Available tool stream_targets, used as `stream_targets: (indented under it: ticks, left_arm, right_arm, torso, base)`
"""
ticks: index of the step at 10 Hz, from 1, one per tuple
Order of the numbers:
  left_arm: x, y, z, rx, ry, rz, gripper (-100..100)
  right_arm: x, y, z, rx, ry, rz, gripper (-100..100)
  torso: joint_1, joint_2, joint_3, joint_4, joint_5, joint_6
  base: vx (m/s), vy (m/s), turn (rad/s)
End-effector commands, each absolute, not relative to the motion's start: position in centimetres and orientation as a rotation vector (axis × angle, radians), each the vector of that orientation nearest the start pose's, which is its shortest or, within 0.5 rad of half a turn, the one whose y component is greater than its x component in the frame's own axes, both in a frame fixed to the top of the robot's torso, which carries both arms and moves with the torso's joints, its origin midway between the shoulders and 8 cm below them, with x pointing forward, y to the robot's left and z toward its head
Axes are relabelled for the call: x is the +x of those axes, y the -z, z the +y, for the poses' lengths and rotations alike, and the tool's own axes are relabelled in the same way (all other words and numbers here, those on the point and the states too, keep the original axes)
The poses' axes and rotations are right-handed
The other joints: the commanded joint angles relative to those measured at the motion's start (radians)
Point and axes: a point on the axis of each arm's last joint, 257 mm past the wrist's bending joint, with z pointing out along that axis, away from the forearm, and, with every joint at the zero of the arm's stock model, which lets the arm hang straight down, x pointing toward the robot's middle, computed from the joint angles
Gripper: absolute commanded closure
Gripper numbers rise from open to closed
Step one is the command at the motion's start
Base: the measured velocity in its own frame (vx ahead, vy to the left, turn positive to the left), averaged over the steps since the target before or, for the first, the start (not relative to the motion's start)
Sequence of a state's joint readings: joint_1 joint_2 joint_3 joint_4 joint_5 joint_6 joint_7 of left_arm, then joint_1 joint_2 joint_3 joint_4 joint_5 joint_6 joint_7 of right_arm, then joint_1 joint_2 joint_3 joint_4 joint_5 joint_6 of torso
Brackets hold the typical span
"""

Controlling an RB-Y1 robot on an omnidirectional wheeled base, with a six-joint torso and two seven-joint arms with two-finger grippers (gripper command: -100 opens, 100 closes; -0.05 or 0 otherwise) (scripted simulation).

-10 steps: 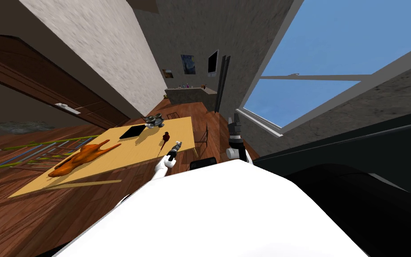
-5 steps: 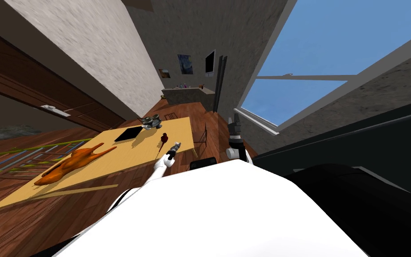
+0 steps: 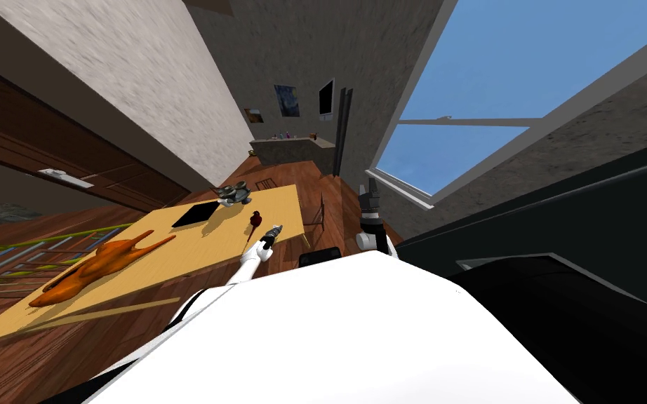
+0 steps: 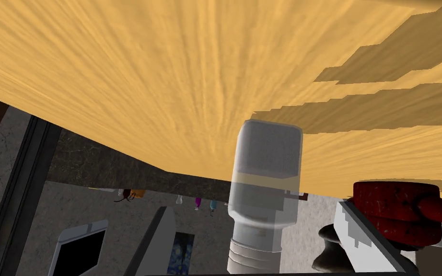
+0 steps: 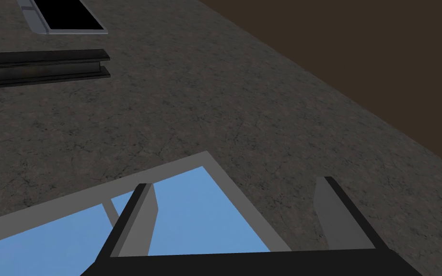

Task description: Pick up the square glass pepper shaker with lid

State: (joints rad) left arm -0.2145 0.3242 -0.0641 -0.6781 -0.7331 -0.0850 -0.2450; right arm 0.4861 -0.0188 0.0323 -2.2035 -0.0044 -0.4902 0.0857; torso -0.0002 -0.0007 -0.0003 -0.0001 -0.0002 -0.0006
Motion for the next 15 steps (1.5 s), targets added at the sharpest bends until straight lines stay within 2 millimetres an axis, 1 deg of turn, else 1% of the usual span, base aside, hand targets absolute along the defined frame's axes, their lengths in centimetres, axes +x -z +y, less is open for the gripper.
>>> stream_targets:
  ticks: [1,2,3,4,5,6,7,8,9,12,13,14,15]
  left_arm:
    - [47.7,49.8,37.3,-0.353,0.064,2.162,-100]
    - [47.7,49.8,37.4,-0.349,0.060,2.163,0]
    - [46.6,50.4,36.5,-0.327,0.073,2.167,-100]
    - [46.2,50.7,36.2,-0.319,0.077,2.169,-100]
    - [46.2,50.7,36.2,-0.319,0.077,2.169,-100]
    - [45.5,51.0,35.7,-0.306,0.084,2.170,-100]
    - [45.9,50.9,36.0,-0.312,0.080,2.170,-100]
    - [45.9,50.9,36.0,-0.310,0.081,2.169,100]
    - [45.9,50.9,36.0,-0.310,0.081,2.169,100]
    - [46.2,50.6,35.9,-0.308,0.086,2.162,100]
    - [46.2,50.6,35.9,-0.309,0.085,2.163,0]
    - [46.6,50.4,36.5,-0.327,0.073,2.167,100]
    - [47.0,50.2,36.9,-0.336,0.068,2.166,100]
  right_arm:
    - [36.3,0.8,-26.9,0.675,-1.247,0.700,0]
    - [36.3,0.8,-26.9,0.675,-1.246,0.700,0]
    - [36.3,0.8,-26.9,0.675,-1.246,0.700,0]
    - [36.2,0.8,-26.9,0.675,-1.246,0.700,0]
    - [36.2,0.8,-26.9,0.675,-1.246,0.700,0]
    - [36.2,0.8,-26.9,0.675,-1.246,0.700,0]
    - [36.2,0.8,-26.9,0.675,-1.246,0.700,0]
    - [36.2,0.8,-26.9,0.675,-1.246,0.700,0]
    - [36.3,0.8,-26.9,0.675,-1.246,0.700,0]
    - [36.3,0.8,-26.9,0.675,-1.247,0.700,0]
    - [36.3,0.8,-26.9,0.675,-1.247,0.700,0]
    - [36.3,0.8,-26.9,0.675,-1.247,0.700,0]
    - [36.3,0.8,-26.9,0.675,-1.247,0.700,0]
  torso:
    - [0.000,0.000,0.000,0.000,0.000,0.000]
    - [0.000,0.000,0.000,0.000,0.000,0.000]
    - [0.000,0.001,0.000,0.000,0.000,0.000]
    - [0.001,-0.005,-0.003,-0.001,0.000,-0.001]
    - [0.001,-0.010,-0.005,-0.002,0.000,-0.001]
    - [0.000,-0.008,-0.005,-0.002,0.000,0.000]
    - [-0.001,-0.007,-0.004,-0.002,0.000,-0.001]
    - [0.000,-0.004,-0.002,-0.001,0.000,0.000]
    - [0.000,-0.001,-0.001,0.000,0.000,0.000]
    - [0.000,-0.002,-0.002,-0.003,0.000,0.000]
    - [0.000,-0.002,-0.002,-0.003,0.000,0.000]
    - [0.000,-0.002,-0.002,-0.003,0.000,0.000]
    - [0.000,0.004,0.001,-0.002,0.000,0.001]
  base:
    - [0.004,0.002,-0.020]
    - [0.000,0.000,0.000]
    - [0.113,0.013,0.129]
    - [0.190,0.017,0.146]
    - [0.124,-0.001,0.023]
    - [0.105,-0.013,0.065]
    - [0.052,-0.009,0.021]
    - [0.010,-0.001,-0.004]
    - [0.007,0.000,0.003]
    - [0.000,0.000,0.000]
    - [0.000,0.000,0.000]
    - [-0.117,-0.004,-0.122]
    - [-0.186,0.031,-0.152]
